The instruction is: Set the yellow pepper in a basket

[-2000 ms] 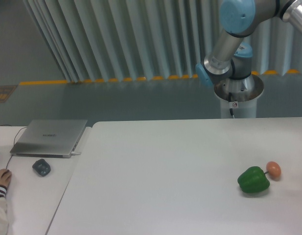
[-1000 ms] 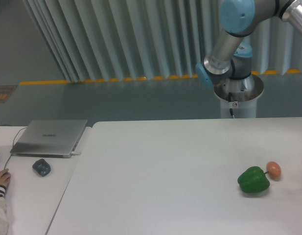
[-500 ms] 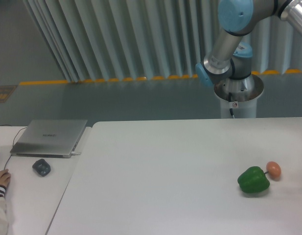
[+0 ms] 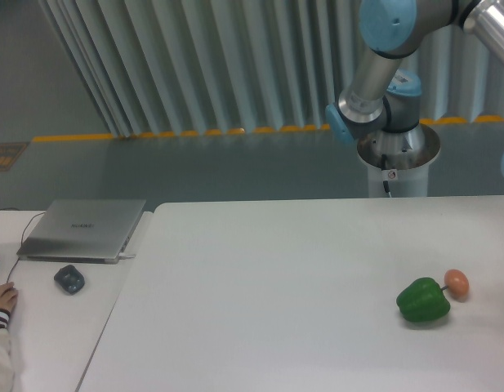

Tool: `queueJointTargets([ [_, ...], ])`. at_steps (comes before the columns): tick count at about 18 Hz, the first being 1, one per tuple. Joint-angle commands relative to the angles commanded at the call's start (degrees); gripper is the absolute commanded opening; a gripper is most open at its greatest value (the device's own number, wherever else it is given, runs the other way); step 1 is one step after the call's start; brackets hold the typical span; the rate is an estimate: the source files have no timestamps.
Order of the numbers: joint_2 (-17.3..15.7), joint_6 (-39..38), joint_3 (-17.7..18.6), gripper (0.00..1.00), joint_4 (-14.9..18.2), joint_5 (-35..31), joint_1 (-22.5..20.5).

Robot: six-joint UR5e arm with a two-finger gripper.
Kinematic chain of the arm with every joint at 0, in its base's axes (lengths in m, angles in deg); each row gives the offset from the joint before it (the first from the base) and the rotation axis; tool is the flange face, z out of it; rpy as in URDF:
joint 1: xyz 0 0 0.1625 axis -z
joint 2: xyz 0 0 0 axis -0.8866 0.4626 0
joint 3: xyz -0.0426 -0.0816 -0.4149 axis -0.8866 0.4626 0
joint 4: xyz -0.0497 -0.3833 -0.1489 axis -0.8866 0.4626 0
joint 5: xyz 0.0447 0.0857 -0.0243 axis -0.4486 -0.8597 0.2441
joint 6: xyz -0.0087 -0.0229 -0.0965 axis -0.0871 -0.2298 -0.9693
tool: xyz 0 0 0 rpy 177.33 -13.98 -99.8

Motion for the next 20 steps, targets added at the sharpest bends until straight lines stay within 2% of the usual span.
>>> queueJointTargets([
  [3,-2.5,0.3,1.0,1.00,1.9,-0.4,2.4],
  [10,-5.8,2.3,0.2,1.00,12.8,-0.3,5.5],
  [11,-6.4,2.3,0.2,1.00,15.3,-0.4,6.8],
  [14,-7.6,2.3,0.1,1.00,20.3,-4.3,9.5],
  [18,-9.4,2.5,0.2,1.00,25.2,-4.7,10.6],
  [20,-9.7,5.1,0.3,1.00,26.9,-4.7,11.1],
])
